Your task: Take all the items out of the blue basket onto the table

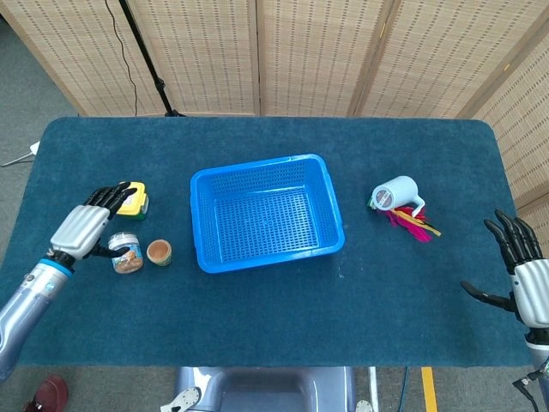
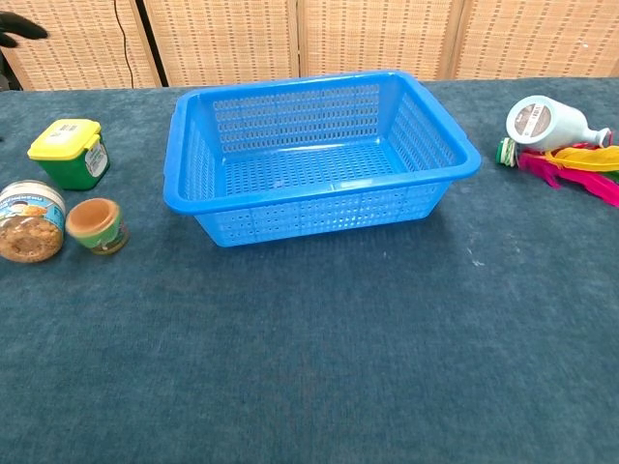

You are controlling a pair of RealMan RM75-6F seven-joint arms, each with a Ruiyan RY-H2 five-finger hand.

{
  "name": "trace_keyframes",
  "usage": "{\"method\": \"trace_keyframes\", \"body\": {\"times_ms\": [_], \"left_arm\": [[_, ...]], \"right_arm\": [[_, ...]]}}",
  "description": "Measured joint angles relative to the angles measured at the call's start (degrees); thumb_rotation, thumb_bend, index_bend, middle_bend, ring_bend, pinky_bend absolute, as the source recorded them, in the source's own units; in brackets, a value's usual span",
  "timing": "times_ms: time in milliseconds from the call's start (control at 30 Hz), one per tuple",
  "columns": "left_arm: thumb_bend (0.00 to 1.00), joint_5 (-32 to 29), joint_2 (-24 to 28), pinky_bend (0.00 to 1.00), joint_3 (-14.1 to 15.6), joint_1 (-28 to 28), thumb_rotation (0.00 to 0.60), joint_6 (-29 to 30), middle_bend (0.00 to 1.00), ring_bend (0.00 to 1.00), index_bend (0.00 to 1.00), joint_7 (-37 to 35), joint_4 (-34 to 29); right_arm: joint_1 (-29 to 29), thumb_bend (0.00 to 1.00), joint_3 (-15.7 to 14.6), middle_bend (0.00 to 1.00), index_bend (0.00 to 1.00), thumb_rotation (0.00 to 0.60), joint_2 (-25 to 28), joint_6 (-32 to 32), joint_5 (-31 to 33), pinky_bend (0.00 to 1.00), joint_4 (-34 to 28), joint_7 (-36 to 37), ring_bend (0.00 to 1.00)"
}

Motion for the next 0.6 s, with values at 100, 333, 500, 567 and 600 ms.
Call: {"method": "trace_keyframes", "body": {"times_ms": [100,333,500,567,600], "left_arm": [[0.19,1.6,0.8,0.0,0.8,3.3,0.6,4.0,0.0,0.0,0.0,0.0,-1.4],[0.19,1.7,-1.1,0.0,2.4,13.1,0.6,16.8,0.0,0.0,0.0,5.5,-2.0],[0.19,0.8,-4.8,0.0,3.3,20.7,0.6,26.4,0.0,0.0,0.0,10.0,-1.9],[0.19,0.8,-6.4,0.0,3.5,22.8,0.6,28.8,0.0,0.0,0.0,11.6,-1.4],[0.19,0.9,-6.9,0.0,3.6,23.3,0.6,29.2,0.0,0.0,0.0,12.0,-1.0]], "right_arm": [[-0.1,0.0,-0.2,0.0,0.0,0.6,0.2,0.3,-0.4,0.0,-0.4,-0.2,0.0],[-0.2,0.0,-0.6,0.0,0.0,0.6,0.5,-0.9,-0.1,0.0,-0.8,-2.3,0.0],[-0.4,0.0,-0.3,0.0,0.0,0.6,0.8,-1.7,1.2,0.0,-1.4,-5.2,0.0],[-0.6,0.0,-0.2,0.0,0.0,0.6,0.9,-2.0,2.0,0.0,-1.8,-6.8,0.0],[-0.7,0.0,-0.1,0.0,0.0,0.6,1.0,-2.2,2.4,0.0,-2.0,-7.5,0.0]]}}
